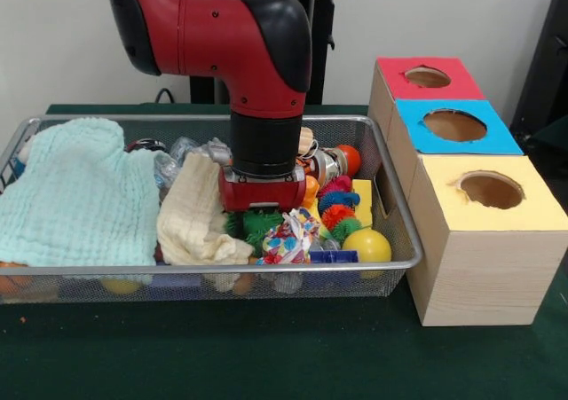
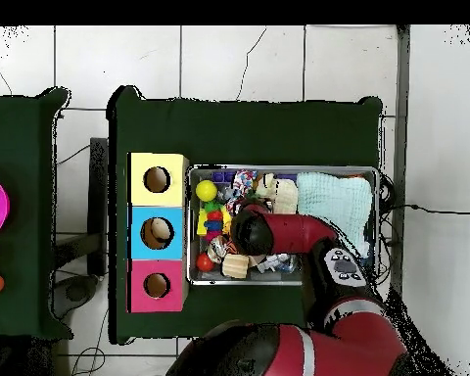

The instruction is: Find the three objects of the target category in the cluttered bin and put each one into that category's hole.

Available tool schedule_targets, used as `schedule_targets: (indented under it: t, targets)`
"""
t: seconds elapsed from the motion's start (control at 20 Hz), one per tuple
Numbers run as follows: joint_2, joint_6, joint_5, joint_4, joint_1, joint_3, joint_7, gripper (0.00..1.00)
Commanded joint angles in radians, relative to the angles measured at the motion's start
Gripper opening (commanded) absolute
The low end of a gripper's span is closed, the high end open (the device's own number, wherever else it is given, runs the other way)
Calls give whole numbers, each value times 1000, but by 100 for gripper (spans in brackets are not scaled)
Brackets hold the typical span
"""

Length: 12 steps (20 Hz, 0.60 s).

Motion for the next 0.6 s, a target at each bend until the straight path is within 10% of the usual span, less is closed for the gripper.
schedule_targets:
  t: [0.05, 0.2, 0.25, 0.6]
  targets:
    - [7, -13, 44, 71, 24, 25, 199, 100]
    - [-3, -29, 40, 87, 35, 11, 207, 100]
    - [-6, -35, 38, 92, 39, 6, 209, 0]
    - [-63, 31, 52, 131, 68, -27, 206, 0]
